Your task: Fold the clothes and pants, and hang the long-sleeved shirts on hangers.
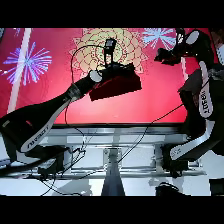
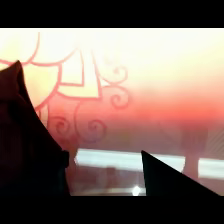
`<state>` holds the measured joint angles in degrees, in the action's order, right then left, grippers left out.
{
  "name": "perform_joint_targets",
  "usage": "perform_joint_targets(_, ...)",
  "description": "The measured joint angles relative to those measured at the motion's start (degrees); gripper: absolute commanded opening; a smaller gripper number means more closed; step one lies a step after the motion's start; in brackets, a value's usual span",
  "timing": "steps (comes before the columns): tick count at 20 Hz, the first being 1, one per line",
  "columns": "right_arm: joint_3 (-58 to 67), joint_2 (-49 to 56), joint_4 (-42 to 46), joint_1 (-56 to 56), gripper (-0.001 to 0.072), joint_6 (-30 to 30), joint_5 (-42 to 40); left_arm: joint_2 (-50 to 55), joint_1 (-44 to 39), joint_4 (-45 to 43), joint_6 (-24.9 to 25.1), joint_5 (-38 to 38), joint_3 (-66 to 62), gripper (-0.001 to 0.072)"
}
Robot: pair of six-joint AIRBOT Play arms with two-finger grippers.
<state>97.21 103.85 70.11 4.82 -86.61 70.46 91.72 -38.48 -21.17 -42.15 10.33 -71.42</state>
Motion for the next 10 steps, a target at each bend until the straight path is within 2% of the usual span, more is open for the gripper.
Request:
perform_joint_targets(1,0.0,1.4,-1.9,0.5,0.0510,1.4,1.9,-0.3,1.0,-1.1,0.0,1.5,0.0,0.0682)
perform_joint_targets(2,-0.3,2.8,-4.7,0.8,0.0510,3.1,3.7,-0.6,2.4,-2.6,0.0,3.8,0.0,0.0565)
perform_joint_targets(3,-0.7,4.2,-7.8,0.9,0.0511,4.6,5.2,-0.9,3.8,-4.2,0.1,6.6,0.0,0.0383)
perform_joint_targets(4,-1.2,5.6,-10.8,0.6,0.0552,5.9,6.4,-1.1,5.7,-6.3,0.1,9.8,0.0,0.0253)
perform_joint_targets(5,-1.6,6.7,-13.4,0.2,0.0664,6.9,6.6,-1.3,7.7,-8.9,0.0,13.3,0.0,0.0210)
perform_joint_targets(6,-2.1,7.9,-15.6,-0.5,0.0707,8.0,6.6,-1.5,9.8,-11.6,-0.9,16.7,0.0,0.0149)
perform_joint_targets(7,-2.4,8.9,-17.1,-1.6,0.0706,8.7,6.9,-1.7,12.2,-15.1,-2.0,20.4,0.0,0.0021)
perform_joint_targets(10,-2.8,11.0,-20.6,-5.4,0.0704,10.1,5.9,-2.7,19.3,-27.9,-6.7,30.8,0.0,0.0009)
